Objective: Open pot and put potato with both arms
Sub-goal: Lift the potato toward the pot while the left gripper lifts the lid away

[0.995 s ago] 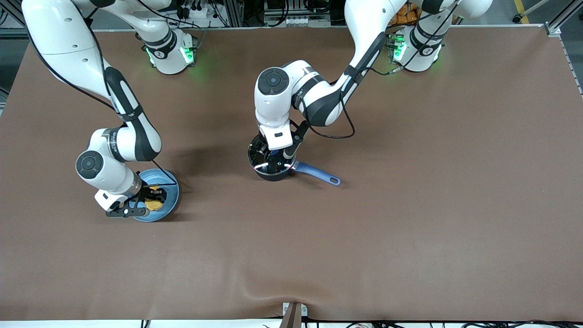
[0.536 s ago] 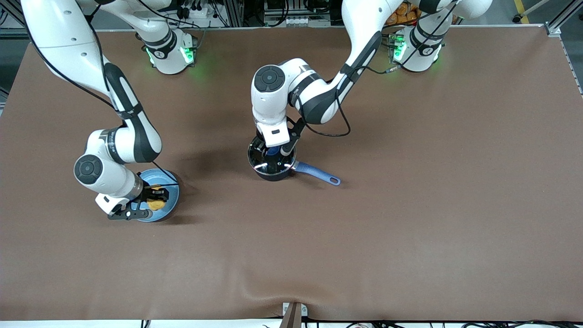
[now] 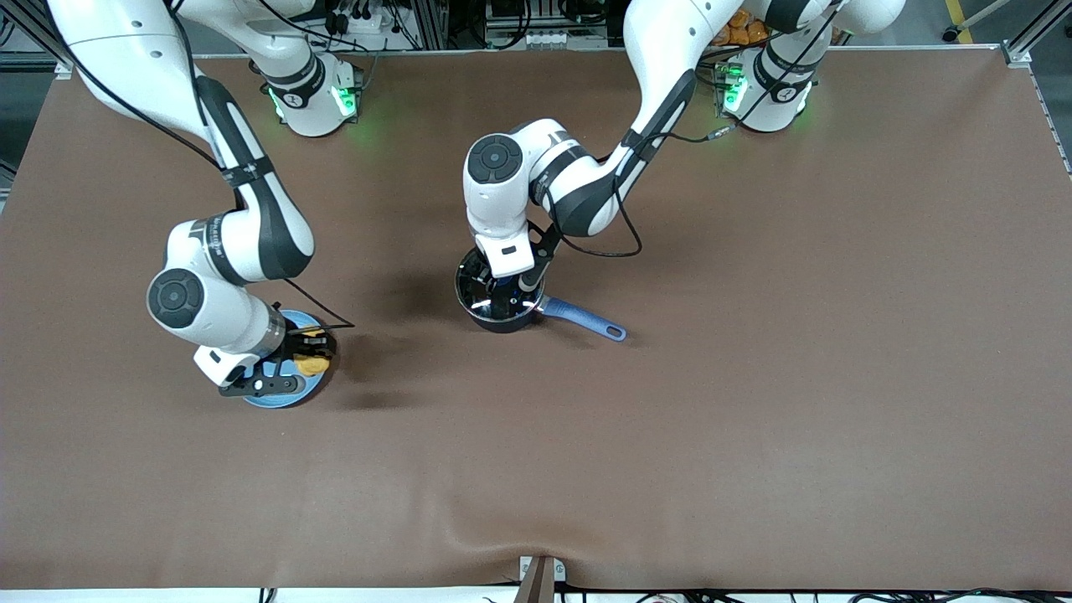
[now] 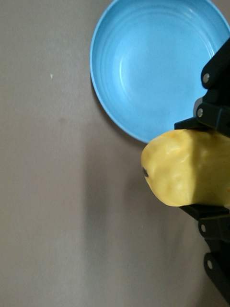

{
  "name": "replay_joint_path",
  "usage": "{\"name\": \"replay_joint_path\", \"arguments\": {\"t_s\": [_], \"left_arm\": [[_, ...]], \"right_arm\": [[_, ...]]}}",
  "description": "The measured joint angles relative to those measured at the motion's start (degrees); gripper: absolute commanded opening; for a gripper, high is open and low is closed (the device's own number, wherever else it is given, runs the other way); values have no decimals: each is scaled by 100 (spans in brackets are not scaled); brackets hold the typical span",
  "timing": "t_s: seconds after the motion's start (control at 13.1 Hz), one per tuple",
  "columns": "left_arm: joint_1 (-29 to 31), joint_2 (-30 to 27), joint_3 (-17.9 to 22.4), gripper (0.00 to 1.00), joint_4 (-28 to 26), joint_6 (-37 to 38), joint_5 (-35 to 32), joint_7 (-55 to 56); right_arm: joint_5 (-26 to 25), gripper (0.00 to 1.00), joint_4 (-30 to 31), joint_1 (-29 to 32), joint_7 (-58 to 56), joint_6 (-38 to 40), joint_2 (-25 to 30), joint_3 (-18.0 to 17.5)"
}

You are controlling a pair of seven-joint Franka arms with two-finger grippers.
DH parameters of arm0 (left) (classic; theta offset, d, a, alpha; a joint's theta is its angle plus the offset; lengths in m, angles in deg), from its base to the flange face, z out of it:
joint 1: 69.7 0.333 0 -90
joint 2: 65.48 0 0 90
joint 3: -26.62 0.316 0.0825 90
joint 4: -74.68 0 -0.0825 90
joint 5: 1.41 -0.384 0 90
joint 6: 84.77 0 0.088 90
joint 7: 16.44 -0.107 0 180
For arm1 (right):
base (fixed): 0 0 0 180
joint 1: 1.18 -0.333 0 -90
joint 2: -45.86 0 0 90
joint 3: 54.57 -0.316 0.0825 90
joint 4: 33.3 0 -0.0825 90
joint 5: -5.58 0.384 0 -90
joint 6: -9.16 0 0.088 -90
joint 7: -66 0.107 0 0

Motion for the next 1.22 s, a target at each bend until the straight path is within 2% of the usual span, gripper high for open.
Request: {"name": "replay_joint_path", "arguments": {"t_s": [0.15,0.23,0.31,0.38,0.61,0.84,1.22], "left_arm": [[-1,12,0,59,0,0,0,2],[-1,19,0,40,0,0,3,4],[0,22,0,12,0,0,14,13],[2,22,0,0,0,0,32,13],[23,22,5,0,21,0,36,-46],[121,-42,20,0,124,59,36,-303],[591,-838,26,0,219,1185,389,-1338]], "right_arm": [[96,0,-111,-67,233,199,1,-83],[310,0,-159,-94,294,246,1,-123],[567,0,-191,-112,305,273,1,-169],[738,0,-206,-119,308,285,1,-228],[1017,0,-222,-130,447,293,1,-440],[1063,0,-237,-141,597,296,38,-574],[1078,0,-268,-363,952,517,253,-610]]}}
